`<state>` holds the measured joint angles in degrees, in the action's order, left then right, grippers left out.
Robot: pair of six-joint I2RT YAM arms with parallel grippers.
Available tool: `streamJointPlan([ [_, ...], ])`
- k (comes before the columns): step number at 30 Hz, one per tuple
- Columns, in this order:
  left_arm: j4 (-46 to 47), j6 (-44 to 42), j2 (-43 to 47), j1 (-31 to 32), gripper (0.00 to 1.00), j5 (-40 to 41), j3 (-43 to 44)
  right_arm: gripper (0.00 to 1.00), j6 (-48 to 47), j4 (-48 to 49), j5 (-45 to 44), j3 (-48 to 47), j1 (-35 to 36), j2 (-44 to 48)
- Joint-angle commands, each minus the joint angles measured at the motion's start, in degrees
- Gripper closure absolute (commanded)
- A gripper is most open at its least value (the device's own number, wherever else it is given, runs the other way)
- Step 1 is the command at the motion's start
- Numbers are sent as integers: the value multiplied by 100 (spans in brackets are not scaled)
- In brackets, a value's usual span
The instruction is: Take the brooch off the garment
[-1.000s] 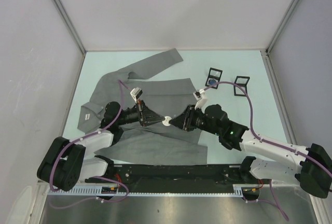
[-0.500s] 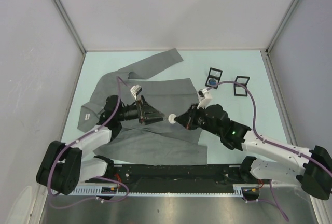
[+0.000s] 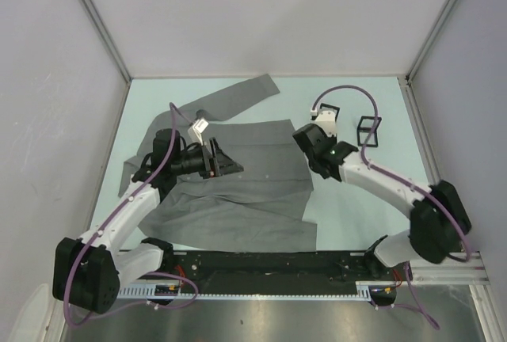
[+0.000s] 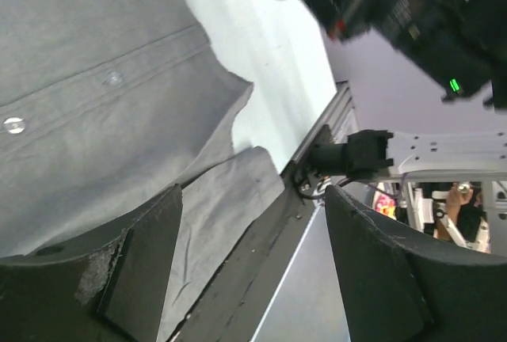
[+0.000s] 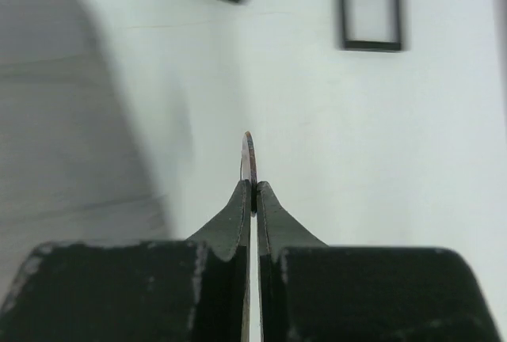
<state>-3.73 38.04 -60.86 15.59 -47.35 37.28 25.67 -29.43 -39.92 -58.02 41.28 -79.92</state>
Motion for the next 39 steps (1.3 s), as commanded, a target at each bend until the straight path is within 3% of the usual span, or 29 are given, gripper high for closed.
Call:
streamJointPlan([
  [1, -304, -569, 4, -13, 23, 217, -10, 100, -1071, -494, -1658, -587, -742, -935],
  [8, -313, -728, -75, -13, 23, 288, 8, 100, -1968, 576, -1976, -807, -1832, -1956],
  [17, -251, -851, -268, -13, 23, 227, -27, 100, -2936, 1930, -1897, -834, -2527, -2396],
  [31, -216, -886, -383, -30, 23, 209, -19, 100, -3516, 3162, -1721, -992, -2730, -3082],
  [39, -225, -904, -409, -21, 23, 218, -36, 100, -3675, 3260, -1817, -1194, -2765, -3530],
])
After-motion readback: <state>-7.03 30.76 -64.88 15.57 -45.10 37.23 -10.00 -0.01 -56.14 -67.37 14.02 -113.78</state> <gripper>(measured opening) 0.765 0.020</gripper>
